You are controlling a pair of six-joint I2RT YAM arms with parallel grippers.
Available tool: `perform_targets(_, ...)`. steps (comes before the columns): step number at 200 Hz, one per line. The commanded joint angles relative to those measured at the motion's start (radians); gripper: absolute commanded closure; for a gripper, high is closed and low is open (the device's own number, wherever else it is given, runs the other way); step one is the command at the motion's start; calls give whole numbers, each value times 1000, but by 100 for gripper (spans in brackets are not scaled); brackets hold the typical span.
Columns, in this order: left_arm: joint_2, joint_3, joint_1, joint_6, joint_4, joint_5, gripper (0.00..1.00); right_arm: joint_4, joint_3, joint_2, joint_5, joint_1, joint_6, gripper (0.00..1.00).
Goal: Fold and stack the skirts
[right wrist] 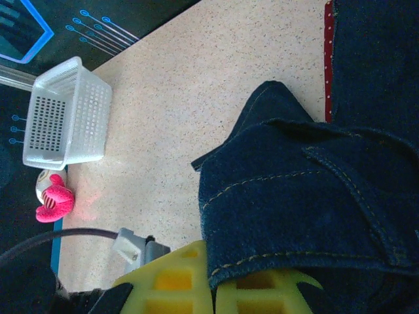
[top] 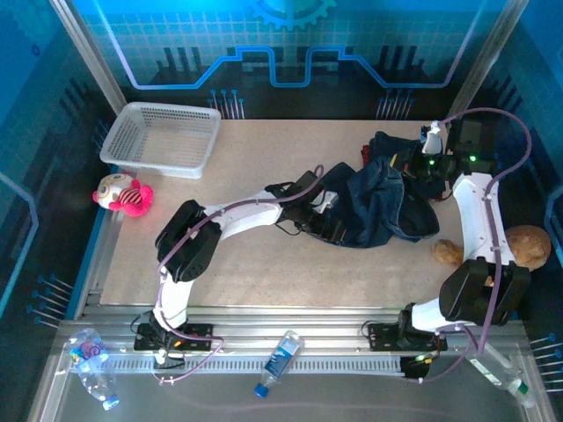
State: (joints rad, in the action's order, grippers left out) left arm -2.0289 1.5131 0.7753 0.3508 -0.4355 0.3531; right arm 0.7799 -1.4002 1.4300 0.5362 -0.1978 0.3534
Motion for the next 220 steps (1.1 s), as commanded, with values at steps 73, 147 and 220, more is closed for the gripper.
perform_targets(73, -182, 214, -1, 186, -260, 14, 12, -11, 16, -41, 58, -9, -70, 96)
perform_targets(147, -208, 257, 1, 283, -113, 15, 39, -49, 35, -35, 99, -9, -64, 95)
perform_targets(220, 7, -19, -67, 383, 138, -109, 92, -66, 21, -63, 110, -8, -57, 95)
